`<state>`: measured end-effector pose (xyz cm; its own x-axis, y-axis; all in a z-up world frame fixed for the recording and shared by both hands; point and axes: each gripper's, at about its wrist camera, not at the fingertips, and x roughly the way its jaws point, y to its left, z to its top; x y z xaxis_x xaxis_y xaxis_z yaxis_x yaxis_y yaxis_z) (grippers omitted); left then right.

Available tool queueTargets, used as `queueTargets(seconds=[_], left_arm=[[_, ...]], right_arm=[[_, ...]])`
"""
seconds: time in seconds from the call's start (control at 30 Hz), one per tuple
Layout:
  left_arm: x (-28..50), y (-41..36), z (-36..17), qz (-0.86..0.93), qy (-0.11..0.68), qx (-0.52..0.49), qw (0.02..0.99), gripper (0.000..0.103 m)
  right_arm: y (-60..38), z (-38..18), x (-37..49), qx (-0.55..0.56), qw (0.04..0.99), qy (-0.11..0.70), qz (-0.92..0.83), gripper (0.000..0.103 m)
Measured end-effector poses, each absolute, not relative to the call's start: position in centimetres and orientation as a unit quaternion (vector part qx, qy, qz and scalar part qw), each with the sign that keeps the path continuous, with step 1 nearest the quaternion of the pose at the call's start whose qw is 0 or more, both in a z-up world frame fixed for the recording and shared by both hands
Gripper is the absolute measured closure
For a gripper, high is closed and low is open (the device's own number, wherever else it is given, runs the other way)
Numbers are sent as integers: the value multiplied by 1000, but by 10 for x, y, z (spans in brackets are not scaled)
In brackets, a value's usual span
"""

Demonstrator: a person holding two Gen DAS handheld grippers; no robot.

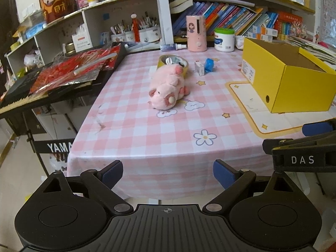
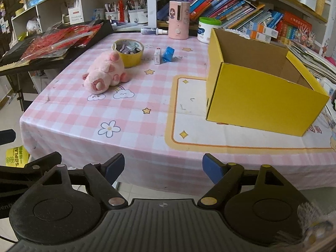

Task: Organize objects
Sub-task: 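Grasp the large pink plush pig with the left gripper while the right grasps the white box and blue cube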

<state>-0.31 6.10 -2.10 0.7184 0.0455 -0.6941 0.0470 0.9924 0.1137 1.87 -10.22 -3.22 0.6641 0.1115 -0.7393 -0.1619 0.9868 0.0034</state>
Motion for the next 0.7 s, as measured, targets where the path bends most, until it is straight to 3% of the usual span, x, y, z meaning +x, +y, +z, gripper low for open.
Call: queueTargets(seconds=[0.23, 0.3, 0.7], left_arm=[[20, 62, -22, 7, 376, 65, 924, 7], [30, 62, -21, 11, 376, 61, 925, 3], [94, 61, -23, 22, 371, 46, 927, 2]], right_arm=[[-98, -33, 47, -31, 912, 400, 82, 24], [-97, -32, 58, -33, 913, 397, 85, 24], [-95, -23, 130, -31, 923, 371, 97, 24]])
